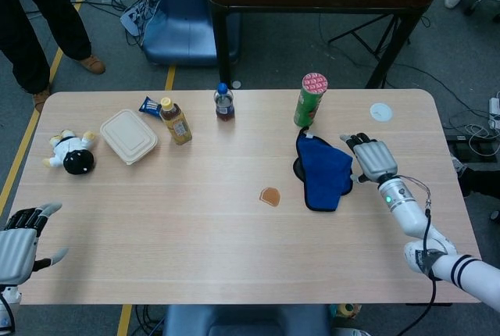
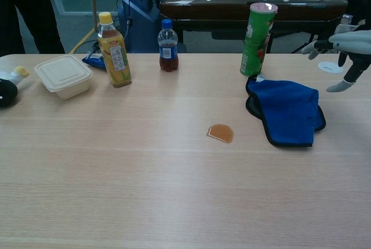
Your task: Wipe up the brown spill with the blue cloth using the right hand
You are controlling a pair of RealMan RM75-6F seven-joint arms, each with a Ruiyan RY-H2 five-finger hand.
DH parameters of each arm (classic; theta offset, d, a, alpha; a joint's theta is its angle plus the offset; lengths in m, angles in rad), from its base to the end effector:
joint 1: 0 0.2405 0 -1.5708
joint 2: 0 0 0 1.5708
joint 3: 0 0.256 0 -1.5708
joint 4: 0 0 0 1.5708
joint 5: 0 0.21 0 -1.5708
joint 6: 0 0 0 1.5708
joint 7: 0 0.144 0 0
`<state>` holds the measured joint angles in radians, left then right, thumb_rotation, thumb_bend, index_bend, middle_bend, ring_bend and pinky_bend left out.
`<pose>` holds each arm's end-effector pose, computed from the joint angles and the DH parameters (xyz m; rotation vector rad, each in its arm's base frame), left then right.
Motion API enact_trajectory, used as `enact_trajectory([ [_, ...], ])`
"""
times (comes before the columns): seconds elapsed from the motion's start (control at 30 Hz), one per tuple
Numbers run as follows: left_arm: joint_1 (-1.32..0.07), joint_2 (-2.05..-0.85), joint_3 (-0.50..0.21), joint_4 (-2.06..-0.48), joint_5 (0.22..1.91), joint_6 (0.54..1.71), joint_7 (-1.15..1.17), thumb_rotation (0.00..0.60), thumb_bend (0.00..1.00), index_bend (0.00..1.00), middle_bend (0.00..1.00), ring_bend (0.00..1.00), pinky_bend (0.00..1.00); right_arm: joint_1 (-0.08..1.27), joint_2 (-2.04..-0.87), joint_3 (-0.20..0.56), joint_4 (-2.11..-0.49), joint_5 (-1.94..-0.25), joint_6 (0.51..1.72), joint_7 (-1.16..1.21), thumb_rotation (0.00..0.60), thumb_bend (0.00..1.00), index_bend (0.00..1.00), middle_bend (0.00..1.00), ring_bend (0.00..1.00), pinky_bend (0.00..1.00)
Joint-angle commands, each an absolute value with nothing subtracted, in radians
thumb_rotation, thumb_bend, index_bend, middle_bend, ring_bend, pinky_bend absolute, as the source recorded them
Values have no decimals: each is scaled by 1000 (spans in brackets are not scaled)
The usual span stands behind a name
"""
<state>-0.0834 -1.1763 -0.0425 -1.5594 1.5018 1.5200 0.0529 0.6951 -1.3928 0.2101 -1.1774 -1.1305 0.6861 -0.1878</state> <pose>-0.3150 0.1794 0.1490 -1.3824 -0.8471 -0.8868 -0.2596 -0.3981 0.0595 1.7642 -0.9455 0.5901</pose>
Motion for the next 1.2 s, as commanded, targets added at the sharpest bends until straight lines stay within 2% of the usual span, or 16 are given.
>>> enact_trajectory([
  [0.03, -84, -1176, -43, -1560, 1500, 1518, 54, 600, 127, 214, 223, 206, 160, 745, -1467, 206, -1083, -1108, 640, -190, 600, 211, 90, 166, 103, 288],
  [0.53, -87, -1174, -45, -1556, 1486, 1500, 59, 600, 127, 214, 223, 206, 160, 838, -1654, 187, -829, -1089, 517, -142, 600, 226, 90, 182, 103, 288],
  [0.67, -87, -1175, -46, -1557, 1486, 1499, 59, 600, 127, 214, 223, 206, 160, 850, -1688, 178, -778, -1105, 504, -129, 600, 286, 103, 227, 118, 288],
  [0.8, -86, -1175, -45, -1557, 1484, 1498, 58, 600, 127, 216, 223, 206, 160, 856, -1711, 170, -740, -1126, 498, -108, 600, 389, 170, 269, 162, 306],
  [0.9, -84, -1175, -45, -1556, 1483, 1501, 56, 600, 127, 217, 223, 206, 160, 848, -1716, 167, -730, -1148, 515, -80, 600, 514, 317, 352, 256, 410],
  [1.0, -81, -1176, -46, -1553, 1481, 1504, 52, 600, 127, 217, 223, 205, 160, 834, -1711, 172, -740, -1169, 545, -28, 600, 614, 483, 483, 405, 551],
  [1.1, -80, -1177, -46, -1549, 1479, 1502, 49, 600, 127, 217, 223, 205, 160, 816, -1686, 172, -768, -1203, 581, 33, 600, 700, 576, 552, 487, 676],
  [1.2, -82, -1175, -45, -1549, 1482, 1499, 50, 600, 127, 217, 223, 205, 160, 799, -1649, 179, -813, -1228, 623, 88, 600, 733, 605, 576, 527, 729],
])
